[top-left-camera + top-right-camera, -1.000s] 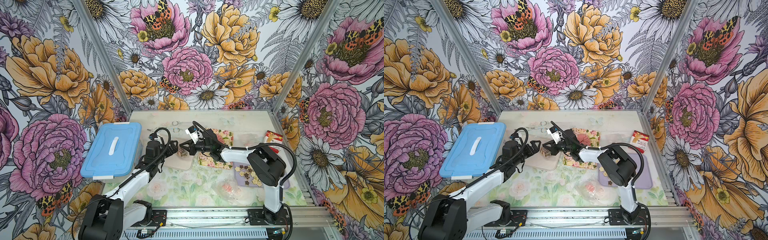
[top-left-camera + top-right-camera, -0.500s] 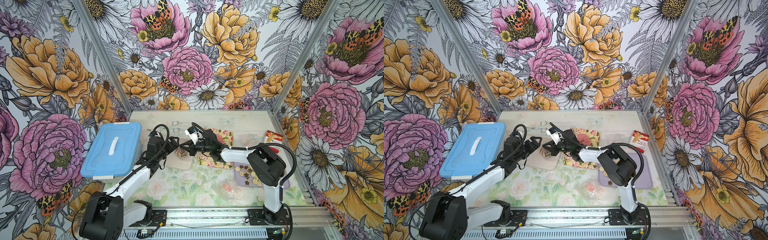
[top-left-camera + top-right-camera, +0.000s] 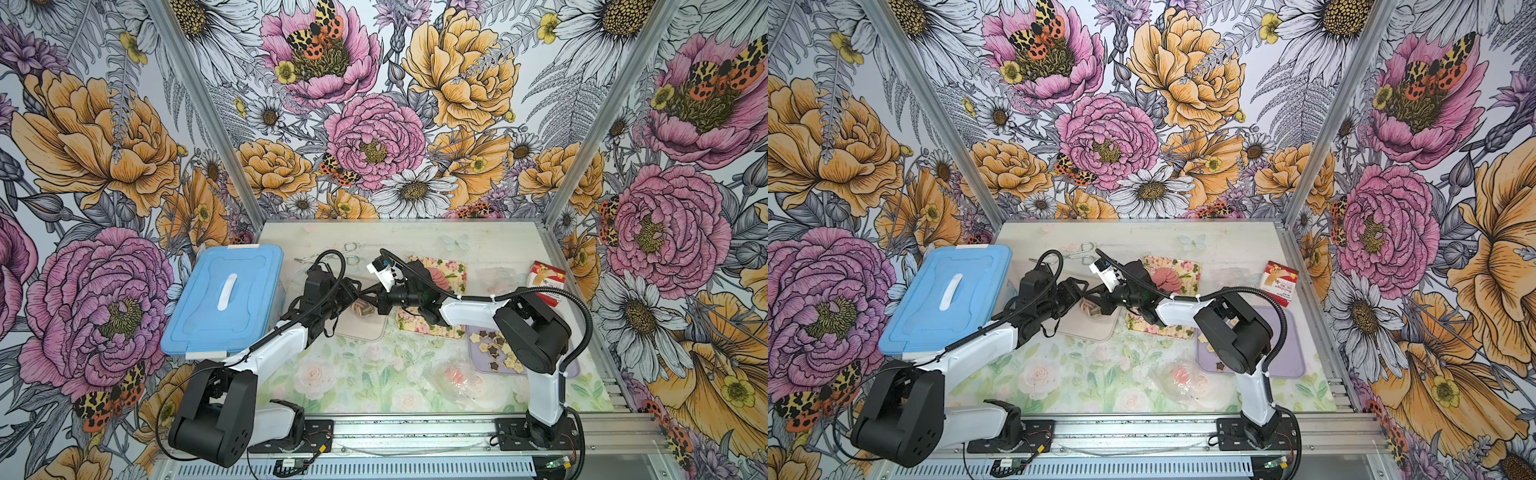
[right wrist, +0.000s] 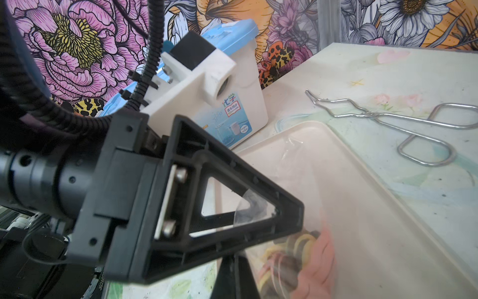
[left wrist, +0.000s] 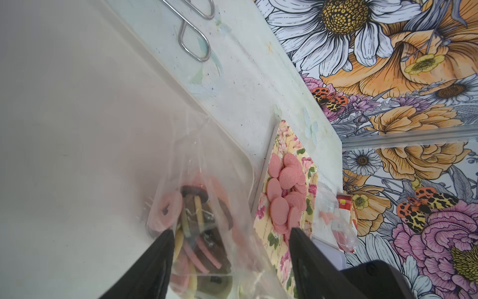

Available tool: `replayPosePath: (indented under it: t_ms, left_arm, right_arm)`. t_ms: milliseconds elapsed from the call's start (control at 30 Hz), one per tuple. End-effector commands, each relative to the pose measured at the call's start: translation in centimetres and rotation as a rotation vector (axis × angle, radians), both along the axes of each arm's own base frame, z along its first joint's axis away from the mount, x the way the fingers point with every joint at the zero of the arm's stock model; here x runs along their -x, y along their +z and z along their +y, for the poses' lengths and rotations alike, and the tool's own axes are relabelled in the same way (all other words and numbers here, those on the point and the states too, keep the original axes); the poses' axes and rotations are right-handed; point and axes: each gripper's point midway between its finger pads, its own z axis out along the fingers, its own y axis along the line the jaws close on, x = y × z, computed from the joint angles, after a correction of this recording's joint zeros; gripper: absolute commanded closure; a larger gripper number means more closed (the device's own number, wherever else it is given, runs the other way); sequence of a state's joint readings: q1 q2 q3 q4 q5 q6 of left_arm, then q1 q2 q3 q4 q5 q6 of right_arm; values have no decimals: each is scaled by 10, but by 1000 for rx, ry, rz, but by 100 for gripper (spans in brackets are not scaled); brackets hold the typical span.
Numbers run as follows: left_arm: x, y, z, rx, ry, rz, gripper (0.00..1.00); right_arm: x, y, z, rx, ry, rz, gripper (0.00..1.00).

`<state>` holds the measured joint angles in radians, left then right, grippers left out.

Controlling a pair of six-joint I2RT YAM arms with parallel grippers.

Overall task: Pour cookies out of the ziploc bag
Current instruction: 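Pour the cookies out of the ziploc bag onto the tray.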

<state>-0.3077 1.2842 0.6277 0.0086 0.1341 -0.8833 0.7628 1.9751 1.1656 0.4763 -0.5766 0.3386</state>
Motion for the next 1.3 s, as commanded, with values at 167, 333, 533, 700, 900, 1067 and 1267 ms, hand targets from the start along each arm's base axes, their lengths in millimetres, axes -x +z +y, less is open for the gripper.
replayPosePath:
  t_ms: [167, 333, 533, 700, 900, 1067, 1267]
  left_arm:
    - [6, 8, 0, -21, 2, -14, 47]
    - [7, 4, 1, -28, -13, 0, 75]
    - [4, 5, 7, -35, -13, 0, 100]
    - [0, 17, 15, -40, 4, -25, 100]
    - [-1, 47, 26, -179, 17, -173, 100]
    - [-2, 64, 31, -246, 20, -282, 100]
    - [-6, 47, 32, -329, 13, -261, 100]
  right_arm:
    - [1, 19, 2, -25, -4, -63, 100]
    - [1, 22, 1, -30, -8, -67, 100]
    - [1, 23, 0, -34, -12, -71, 100]
    - [-1, 26, -3, -37, -32, -77, 100]
    - [-7, 37, -19, -33, -99, -78, 61]
    - [-2, 32, -41, 40, -167, -67, 45]
    - [-5, -5, -48, 83, -212, -21, 52]
